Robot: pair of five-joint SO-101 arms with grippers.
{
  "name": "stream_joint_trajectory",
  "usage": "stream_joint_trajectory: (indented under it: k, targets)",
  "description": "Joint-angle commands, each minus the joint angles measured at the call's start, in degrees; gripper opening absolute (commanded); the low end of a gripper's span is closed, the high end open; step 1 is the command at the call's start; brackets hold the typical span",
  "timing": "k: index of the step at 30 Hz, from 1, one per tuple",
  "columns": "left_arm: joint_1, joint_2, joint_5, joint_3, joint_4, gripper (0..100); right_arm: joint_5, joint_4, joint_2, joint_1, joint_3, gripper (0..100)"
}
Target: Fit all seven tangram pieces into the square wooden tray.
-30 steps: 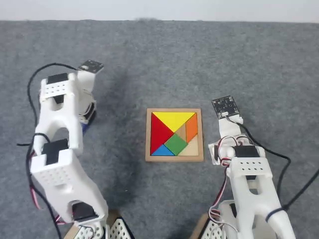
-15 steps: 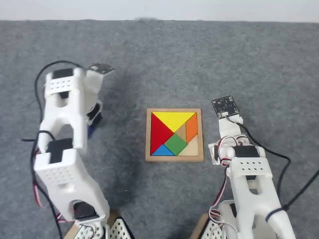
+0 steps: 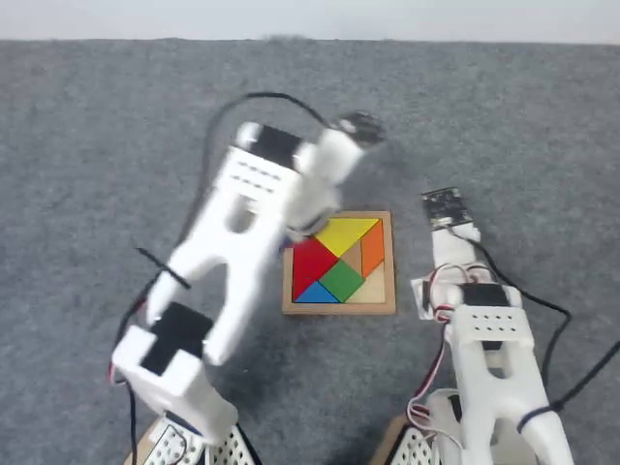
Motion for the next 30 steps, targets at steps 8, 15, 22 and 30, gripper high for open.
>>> stream_joint_trajectory:
  k: [8,15,22,30]
  targets:
    - [9.41,11.34,15.91,-1.36,-12.48,1,0.70,-0.92,-2.33,3.65,-0.70,0.7]
    - [9.58,12.57,18.46,-1.27,-12.75,1,0.79,-0.92,-2.33,3.38,-0.70,0.7]
    - [12.31,12.92,18.81,-1.27,-12.75,1,0.79,-0.92,-2.33,3.56,-0.70,0.7]
    - [12.66,13.01,21.27,-0.31,-12.84,8,0.79,-1.10,-2.33,3.56,-0.70,0.7]
